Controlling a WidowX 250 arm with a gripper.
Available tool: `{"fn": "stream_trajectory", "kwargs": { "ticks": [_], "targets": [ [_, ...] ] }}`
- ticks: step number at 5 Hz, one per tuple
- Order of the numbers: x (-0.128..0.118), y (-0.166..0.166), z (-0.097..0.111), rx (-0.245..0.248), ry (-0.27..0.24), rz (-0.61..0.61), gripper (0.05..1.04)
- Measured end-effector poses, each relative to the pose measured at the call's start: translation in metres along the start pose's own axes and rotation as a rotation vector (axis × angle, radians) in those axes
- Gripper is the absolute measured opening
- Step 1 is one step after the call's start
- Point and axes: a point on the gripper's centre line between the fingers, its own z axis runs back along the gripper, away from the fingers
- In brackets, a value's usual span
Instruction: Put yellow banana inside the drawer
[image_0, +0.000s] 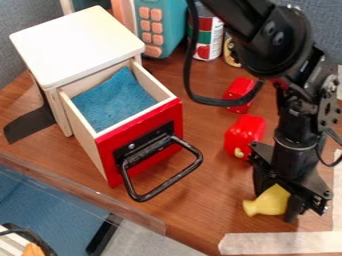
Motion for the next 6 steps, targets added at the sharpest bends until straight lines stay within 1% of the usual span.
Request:
{"fn": "stream_trajectory", "kwargs": {
  "ticks": [1,2,3,4,5,6],
  "targets": [
    [-0.004,0.002,0.002,0.002,-0.002,0.019,0.541],
    [-0.006,0.006,0.033,-0.001,-0.084,0.066,0.541],
    [-0.015,0.012,0.066,0.001,-0.161,0.098,0.541],
    [-0.028,0.020,0.112,0.006,-0.267,0.158,0.541],
    [-0.043,0.034,0.144,0.030,-0.323,0.250,0.541],
    [-0.059,0.062,0.159,0.050,-0.337,0.381,0.541]
  ]
}}
